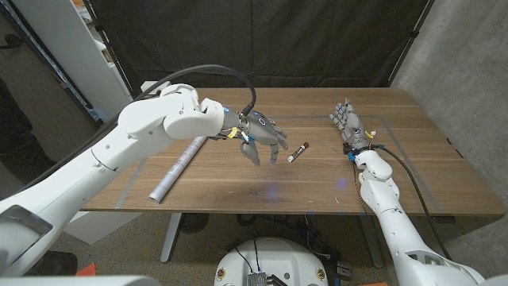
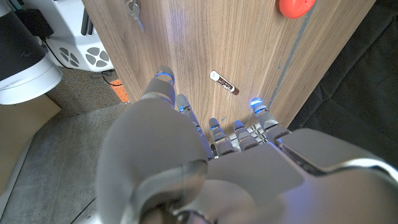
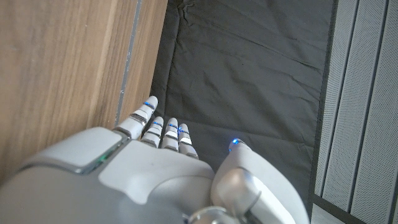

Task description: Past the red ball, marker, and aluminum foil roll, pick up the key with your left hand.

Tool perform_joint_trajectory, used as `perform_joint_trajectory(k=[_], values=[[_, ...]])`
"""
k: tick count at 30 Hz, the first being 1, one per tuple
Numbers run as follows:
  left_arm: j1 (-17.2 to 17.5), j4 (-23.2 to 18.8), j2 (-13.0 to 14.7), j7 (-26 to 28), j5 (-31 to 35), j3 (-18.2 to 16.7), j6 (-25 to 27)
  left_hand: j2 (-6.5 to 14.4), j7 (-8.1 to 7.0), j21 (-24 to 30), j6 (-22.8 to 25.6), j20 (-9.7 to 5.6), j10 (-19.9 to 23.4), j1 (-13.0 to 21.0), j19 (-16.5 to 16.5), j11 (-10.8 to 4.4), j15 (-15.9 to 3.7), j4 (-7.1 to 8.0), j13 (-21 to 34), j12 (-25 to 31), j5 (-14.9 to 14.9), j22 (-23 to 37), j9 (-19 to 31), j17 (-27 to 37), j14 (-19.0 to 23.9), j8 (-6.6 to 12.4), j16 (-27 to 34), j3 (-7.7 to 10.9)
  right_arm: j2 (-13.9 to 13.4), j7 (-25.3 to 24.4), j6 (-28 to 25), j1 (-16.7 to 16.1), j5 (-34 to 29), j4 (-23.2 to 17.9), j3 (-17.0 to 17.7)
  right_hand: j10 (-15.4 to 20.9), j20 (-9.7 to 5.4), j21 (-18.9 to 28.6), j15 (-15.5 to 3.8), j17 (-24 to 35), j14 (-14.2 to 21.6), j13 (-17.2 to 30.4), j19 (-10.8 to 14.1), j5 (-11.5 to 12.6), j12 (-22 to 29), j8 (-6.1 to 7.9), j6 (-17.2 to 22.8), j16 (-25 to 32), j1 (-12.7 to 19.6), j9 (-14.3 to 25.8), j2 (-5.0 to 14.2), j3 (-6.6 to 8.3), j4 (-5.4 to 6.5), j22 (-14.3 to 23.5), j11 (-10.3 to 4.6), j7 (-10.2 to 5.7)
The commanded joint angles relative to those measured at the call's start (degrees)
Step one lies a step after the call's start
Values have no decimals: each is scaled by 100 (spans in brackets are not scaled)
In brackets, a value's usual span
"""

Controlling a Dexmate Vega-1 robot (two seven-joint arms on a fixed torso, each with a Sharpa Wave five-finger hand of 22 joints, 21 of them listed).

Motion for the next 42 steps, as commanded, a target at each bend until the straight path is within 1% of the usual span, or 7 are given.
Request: perform_joint_trajectory(k=[1,12,18,20,21,40,42], values=[[121,61,44,92,142,-64,-118,21,22,-23,60,23,4,40,46,3,-354,-11,6,-20,-37,16,23,6,-9,-34,-6,-30,70,28,324,138,65,239,-87,87,-61,22,14,15,69,26,71,-5,27,42,49,26,9,20,-5,-6,-42,19,12,20],[194,249,80,116,20,-49,-198,48,27,-35,106,30,24,30,51,12,-349,7,6,-17,-68,18,26,6,0,-46,-3,-46,62,-42,493,192,63,331,-137,95,-65,17,11,12,87,26,83,-1,22,38,64,21,26,20,-9,0,-59,19,12,29],[249,244,131,73,-30,-64,-208,58,27,-43,139,23,27,32,46,13,-360,10,7,-19,-82,18,27,6,-3,-46,-4,-51,59,-87,499,192,66,336,-155,99,-64,14,13,12,86,26,86,1,19,33,64,15,32,20,-10,2,-66,19,6,24],[282,213,162,79,-10,-86,-208,61,27,-45,153,27,25,36,46,18,-363,9,7,-20,-85,18,30,6,-5,-42,-5,-51,61,-99,500,183,70,322,-160,97,-66,13,15,12,86,26,86,1,18,31,62,14,34,20,-10,3,-68,19,6,28],[297,202,175,71,-21,-97,-204,63,24,-50,179,33,10,49,44,-23,-353,3,6,-28,-93,19,36,5,-6,-35,-6,-51,59,-105,497,176,70,308,-164,96,-64,13,13,12,87,26,88,2,17,31,63,14,35,20,-10,3,-68,19,5,25],[794,-86,457,273,252,-347,-212,86,18,-68,300,7,56,168,67,-62,-408,-43,5,-23,-139,21,70,3,11,-9,-1,-45,99,-181,562,43,178,167,-164,107,-65,7,12,14,97,26,100,6,10,23,72,6,44,20,-9,7,-80,19,16,20],[890,-137,533,407,488,-381,-272,88,17,-70,306,5,58,178,69,-58,-404,-46,5,-23,-143,21,73,3,16,-8,1,-44,115,-202,581,29,195,155,-155,109,-68,6,12,14,98,26,101,6,10,22,73,5,44,20,-9,8,-81,19,15,21]])
